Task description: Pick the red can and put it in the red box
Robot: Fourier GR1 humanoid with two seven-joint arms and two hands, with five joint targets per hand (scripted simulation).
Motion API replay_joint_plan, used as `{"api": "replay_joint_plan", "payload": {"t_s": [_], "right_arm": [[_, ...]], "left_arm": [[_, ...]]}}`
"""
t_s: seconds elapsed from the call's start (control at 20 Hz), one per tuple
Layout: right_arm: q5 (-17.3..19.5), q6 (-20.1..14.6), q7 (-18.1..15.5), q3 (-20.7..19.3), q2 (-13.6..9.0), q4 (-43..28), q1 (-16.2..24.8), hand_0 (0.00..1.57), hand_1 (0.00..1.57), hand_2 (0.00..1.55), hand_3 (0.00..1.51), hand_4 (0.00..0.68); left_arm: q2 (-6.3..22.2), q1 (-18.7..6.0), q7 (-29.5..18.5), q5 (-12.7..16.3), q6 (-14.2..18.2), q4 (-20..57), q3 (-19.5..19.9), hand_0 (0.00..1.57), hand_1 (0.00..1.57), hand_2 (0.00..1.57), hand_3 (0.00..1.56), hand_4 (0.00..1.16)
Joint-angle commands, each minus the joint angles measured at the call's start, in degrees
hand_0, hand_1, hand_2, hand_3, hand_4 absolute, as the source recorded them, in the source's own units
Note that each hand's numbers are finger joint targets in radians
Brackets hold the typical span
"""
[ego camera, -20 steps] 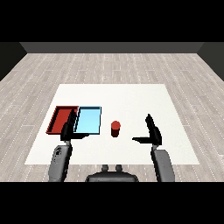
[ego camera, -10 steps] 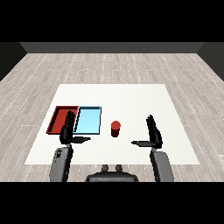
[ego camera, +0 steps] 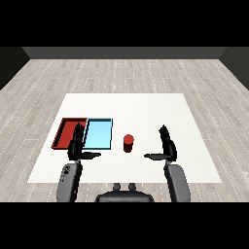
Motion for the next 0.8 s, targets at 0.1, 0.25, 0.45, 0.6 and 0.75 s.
{"api": "replay_joint_plan", "payload": {"t_s": [0.1, 0.25, 0.45, 0.6, 0.75], "right_arm": [[-1.1, -0.1, 1.3, -0.7, 1.2, 5.9, -6.2, 0.00, 0.00, 0.00, 0.00, 0.000], [-1.2, -4.3, 3.1, 4.3, 1.3, 4.8, -5.0, 0.00, 0.00, 0.00, 0.00, 0.000], [-3.8, -7.2, 4.0, 7.1, 1.4, 6.2, -6.1, 0.00, 0.00, 0.00, 0.00, 0.000], [-3.5, -3.3, -2.0, 3.9, 1.4, 15.1, -6.8, 0.00, 0.00, 0.00, 0.00, 0.000], [-5.8, -7.1, 3.2, 6.6, 1.4, 15.2, -12.7, 0.00, 0.00, 0.00, 0.00, 0.000]], "left_arm": [[1.8, -1.4, 1.6, 2.5, -1.7, -0.6, 2.0, 0.00, 0.00, 0.00, 0.00, 0.00], [-0.4, 5.6, 1.0, 0.5, -0.4, -6.4, -1.4, 0.00, 0.00, 0.00, 0.00, 0.00], [0.4, 1.2, -0.7, 2.7, -1.6, -0.9, 1.3, 0.00, 0.00, 0.00, 0.00, 0.00], [0.0, 0.4, -3.1, 1.4, -1.0, 1.3, 1.2, 0.00, 0.00, 0.00, 0.00, 0.00], [-1.1, 0.4, 2.2, 0.9, 0.7, -3.8, -1.0, 0.00, 0.00, 0.00, 0.00, 0.00]]}}
